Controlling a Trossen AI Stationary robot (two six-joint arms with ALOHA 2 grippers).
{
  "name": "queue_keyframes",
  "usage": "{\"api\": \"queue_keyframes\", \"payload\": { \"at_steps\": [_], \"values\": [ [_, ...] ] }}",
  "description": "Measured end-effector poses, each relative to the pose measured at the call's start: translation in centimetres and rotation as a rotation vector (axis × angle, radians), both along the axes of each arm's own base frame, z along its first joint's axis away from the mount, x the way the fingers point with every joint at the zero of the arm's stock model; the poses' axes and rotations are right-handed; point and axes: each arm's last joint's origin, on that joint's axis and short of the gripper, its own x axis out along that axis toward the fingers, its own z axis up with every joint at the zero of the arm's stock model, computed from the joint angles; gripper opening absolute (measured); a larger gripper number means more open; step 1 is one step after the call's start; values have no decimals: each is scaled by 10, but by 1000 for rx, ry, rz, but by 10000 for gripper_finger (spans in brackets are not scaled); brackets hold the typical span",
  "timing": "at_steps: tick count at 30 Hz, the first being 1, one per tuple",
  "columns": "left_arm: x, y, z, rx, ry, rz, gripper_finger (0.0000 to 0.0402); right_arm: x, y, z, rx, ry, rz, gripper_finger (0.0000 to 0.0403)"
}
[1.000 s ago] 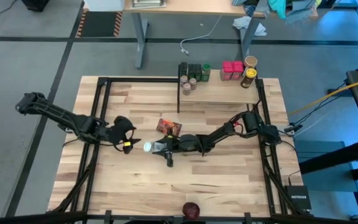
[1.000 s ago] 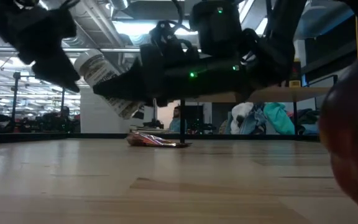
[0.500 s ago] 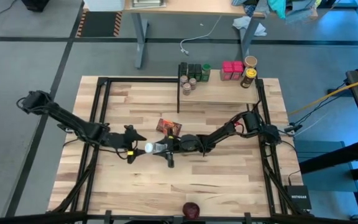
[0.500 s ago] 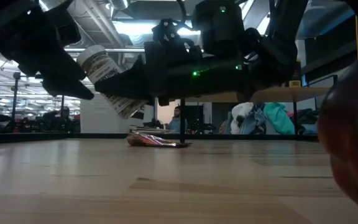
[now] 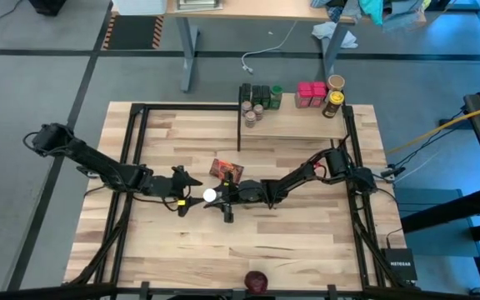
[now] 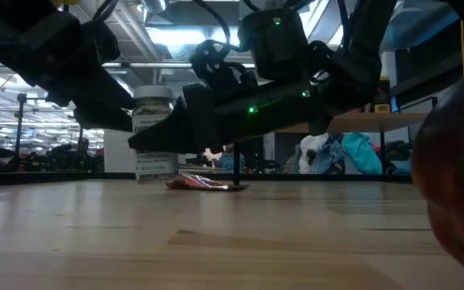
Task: Shelf spices
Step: Put the white seasoning can on the shelf
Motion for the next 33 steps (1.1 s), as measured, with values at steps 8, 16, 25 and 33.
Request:
{"api": "queue_keyframes", "payload": {
  "at_steps": [8,16,25,33],
  "values": [
    [0,3,-6,13,49,7,317,-1,-1,-5,-25,45,-20,203],
    [-1,-5,-3,-1,41,-123,317,-1,-1,-6,-26,50,-20,203],
    [10,-10,-5,126,-49,-117,317,0,1,-1,-3,-9,18,203],
    [23,-16,-6,158,-164,-149,317,0,1,1,11,-24,28,203]
  ]
}}
